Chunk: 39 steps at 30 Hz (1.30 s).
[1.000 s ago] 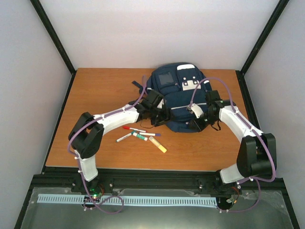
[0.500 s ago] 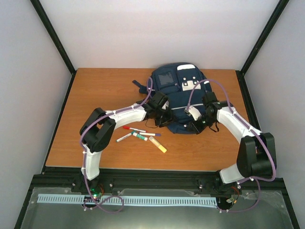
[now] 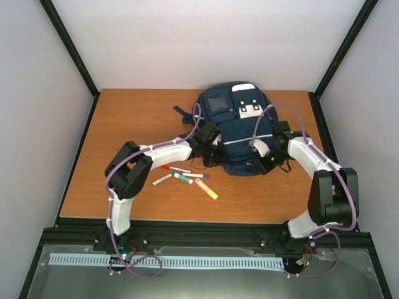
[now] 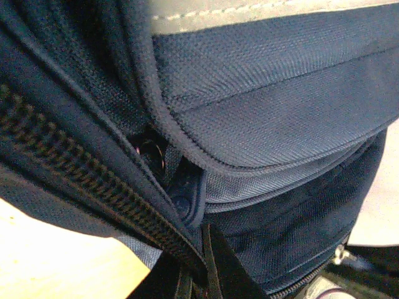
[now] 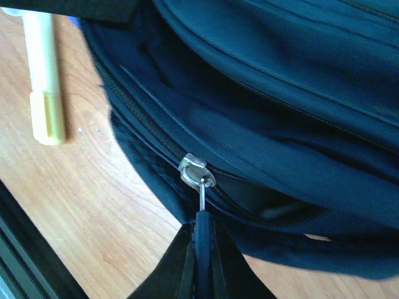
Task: Pack the student bag
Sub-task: Zip the student bag at the center of the board.
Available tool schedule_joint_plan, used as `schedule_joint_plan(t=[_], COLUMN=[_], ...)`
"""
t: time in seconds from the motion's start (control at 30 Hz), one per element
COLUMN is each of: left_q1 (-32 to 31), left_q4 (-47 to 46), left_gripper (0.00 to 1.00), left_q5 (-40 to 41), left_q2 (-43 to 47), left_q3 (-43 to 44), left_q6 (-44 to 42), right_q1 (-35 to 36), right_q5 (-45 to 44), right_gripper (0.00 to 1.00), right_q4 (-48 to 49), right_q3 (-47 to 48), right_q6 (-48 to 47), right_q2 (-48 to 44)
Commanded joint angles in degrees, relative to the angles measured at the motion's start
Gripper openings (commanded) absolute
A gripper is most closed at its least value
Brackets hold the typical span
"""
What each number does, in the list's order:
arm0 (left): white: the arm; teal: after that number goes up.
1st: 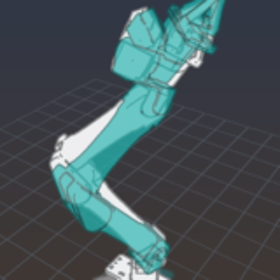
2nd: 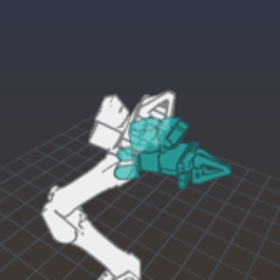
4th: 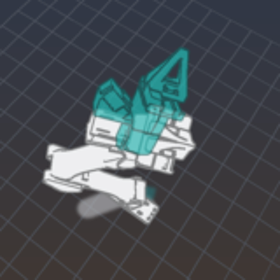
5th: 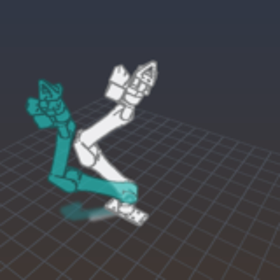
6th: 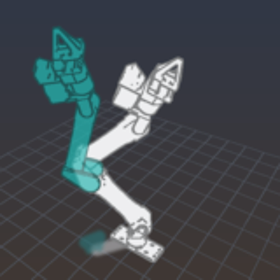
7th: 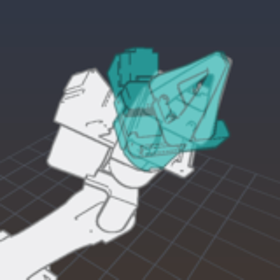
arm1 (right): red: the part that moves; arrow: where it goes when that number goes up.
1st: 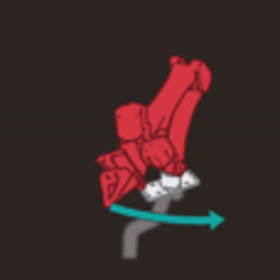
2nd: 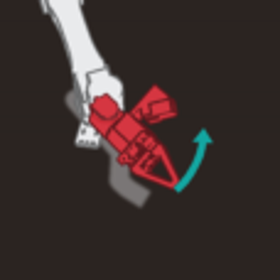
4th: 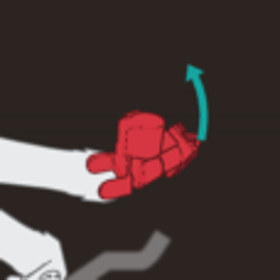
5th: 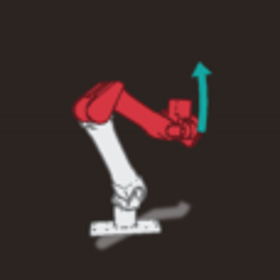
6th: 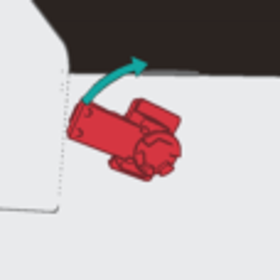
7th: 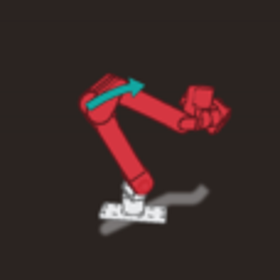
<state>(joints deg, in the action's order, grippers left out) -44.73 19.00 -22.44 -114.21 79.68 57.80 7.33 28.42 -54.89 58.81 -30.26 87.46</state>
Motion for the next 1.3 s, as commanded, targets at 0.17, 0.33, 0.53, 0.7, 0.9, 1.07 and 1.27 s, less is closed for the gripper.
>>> schedule_joint_plan(t=[0.17, 0.33, 0.53, 0.7, 0.9, 1.07, 1.27], left_q1=[-0.27, -0.27, -0.28, -0.26, -0.23, -0.08, 6.01], left_q4=[-4.63, -4.81, -3.85, -3.03, -2.93, -1.91, -1.26], left_gripper=[0.01, 0.01, 0.01, 0.01, 0.01, 0.01, 0.01], left_q5=[1.37, 0.87, 0.17, 0.43, -0.01, 0.54, 1.38], left_q2=[3.50, 4.55, 6.02, 7.97, 9.30, 9.97, 8.86], left_q3=[-0.68, -1.58, -2.41, -4.28, -6.05, -6.79, -6.35], left_q6=[-2.66, -3.52, -5.96, -7.59, -9.06, -11.86, -15.58], right_q1=[-8.80, -13.23, -16.88, -20.47, -25.17, -27.10, -26.24], right_q5=[-4.74, -7.63, -9.95, -10.35, -9.64, -7.63, -2.71], right_gripper=[0.03, 0.03, 0.03, 0.03, 0.03, 0.03, 0.03], right_q4=[-3.25, -1.95, 2.66, 4.38, 5.32, 4.33, 1.08], right_q3=[1.38, 1.62, 3.15, 7.86, 12.82, 11.55, 3.32], right_q6=[-4.94, -7.45, -8.52, -8.69, -8.89, -11.64, -16.10], right_q2=[0.62, 2.16, 5.84, 12.14, 16.32, 14.40, 5.72])
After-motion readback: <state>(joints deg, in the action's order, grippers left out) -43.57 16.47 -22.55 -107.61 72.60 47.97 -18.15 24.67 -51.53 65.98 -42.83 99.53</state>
